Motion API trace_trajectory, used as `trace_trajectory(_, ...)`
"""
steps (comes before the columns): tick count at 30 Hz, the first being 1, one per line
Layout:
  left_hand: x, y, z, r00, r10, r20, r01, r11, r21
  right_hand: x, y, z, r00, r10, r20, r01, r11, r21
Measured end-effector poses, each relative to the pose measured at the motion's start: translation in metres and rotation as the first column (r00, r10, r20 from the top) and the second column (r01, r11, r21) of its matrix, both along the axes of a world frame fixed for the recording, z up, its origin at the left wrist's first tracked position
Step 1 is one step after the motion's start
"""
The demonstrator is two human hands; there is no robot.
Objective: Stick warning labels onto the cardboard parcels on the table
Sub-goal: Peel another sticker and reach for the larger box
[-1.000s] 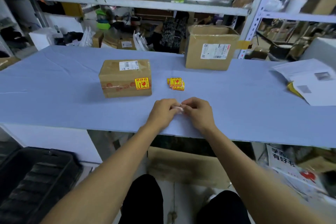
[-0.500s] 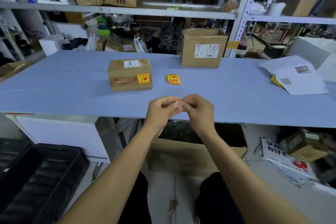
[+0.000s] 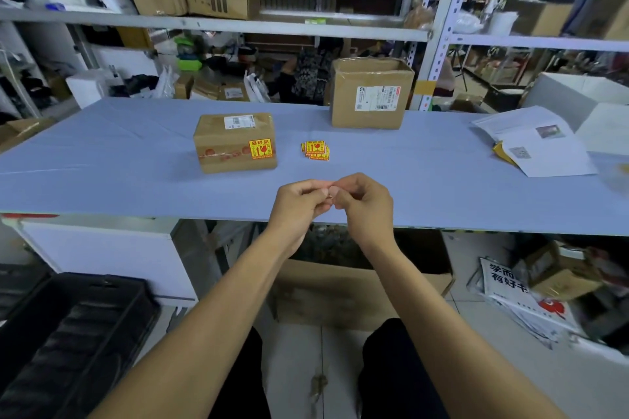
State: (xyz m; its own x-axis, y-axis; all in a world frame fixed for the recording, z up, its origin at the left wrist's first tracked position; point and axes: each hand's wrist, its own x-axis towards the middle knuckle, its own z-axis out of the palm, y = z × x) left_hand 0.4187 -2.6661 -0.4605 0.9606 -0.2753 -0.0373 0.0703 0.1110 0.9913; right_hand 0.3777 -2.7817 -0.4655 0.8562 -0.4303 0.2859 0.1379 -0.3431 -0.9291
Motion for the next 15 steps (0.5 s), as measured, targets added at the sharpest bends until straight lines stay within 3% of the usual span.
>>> trace_trajectory(3, 0.003, -0.001, 0.007, 0.998, -0.001, 0.060, -0.001, 0.999, 0.039, 0.004, 0.000, 0.005, 0.999, -0.021, 0.036, 0.019, 0.999, 0.045)
trace_trajectory(8, 0.019, -0.005, 0.027, 0.964, -0.101, -0.244, 0.026, 0.956, -0.292, 0.008, -0.004, 0.019, 0.989, 0.035, 0.145, -0.019, 0.994, -0.106)
trace_trajectory(10, 0.030, -0.005, 0.035, 0.936, -0.153, -0.317, 0.038, 0.939, -0.342, 0.012, -0.013, 0.028, 0.985, 0.119, 0.126, -0.105, 0.988, -0.115)
trace_trajectory(15, 0.059, -0.014, 0.061, 0.962, -0.183, -0.203, 0.146, 0.972, -0.185, 0.036, -0.033, 0.057, 0.983, 0.159, 0.091, -0.155, 0.987, -0.048)
